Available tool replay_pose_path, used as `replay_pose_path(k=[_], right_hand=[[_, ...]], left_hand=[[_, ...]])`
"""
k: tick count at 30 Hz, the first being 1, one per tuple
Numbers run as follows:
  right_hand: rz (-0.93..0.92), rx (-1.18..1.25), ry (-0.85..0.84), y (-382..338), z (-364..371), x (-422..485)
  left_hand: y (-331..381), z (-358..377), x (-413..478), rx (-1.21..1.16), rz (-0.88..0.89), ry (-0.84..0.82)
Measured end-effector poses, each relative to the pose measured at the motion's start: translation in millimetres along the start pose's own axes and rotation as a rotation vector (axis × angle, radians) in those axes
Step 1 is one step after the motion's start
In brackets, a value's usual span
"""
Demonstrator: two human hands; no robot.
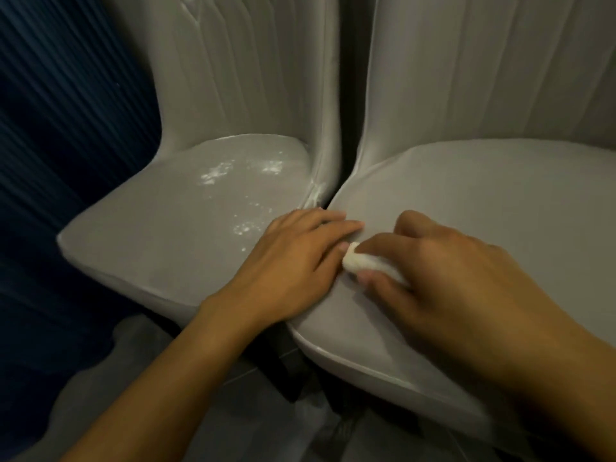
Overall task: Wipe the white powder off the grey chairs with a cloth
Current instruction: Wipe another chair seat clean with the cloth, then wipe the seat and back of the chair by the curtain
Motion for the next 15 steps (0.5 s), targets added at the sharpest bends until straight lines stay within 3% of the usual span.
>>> replay_pose_path(k=[5, 10, 15], right_hand=[[0.045, 0.046, 0.011, -8.8, -8.7, 37.7], [0.060, 0.162, 0.121, -39.9, 2.9, 148.3], [0.218, 0.316, 0.121, -40.7, 31.5, 207.6]], left_hand=[[-42.3, -34.5, -45.0, 0.124, 0.116, 0.067], [-171.6, -78.8, -52.7, 0.121, -0.037, 0.126], [-231.6, -71.7, -46.6, -0.023, -0.042, 0.065]])
Point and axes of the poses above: each hand's wrist, its own x-axis towards the middle knuckle, its own z-axis out of the palm, y = z × x, the point moved 8 cm from there along x, towards the middle knuckle, and after that the axes turned 11 degrees about -y, right-handed, at the moved point
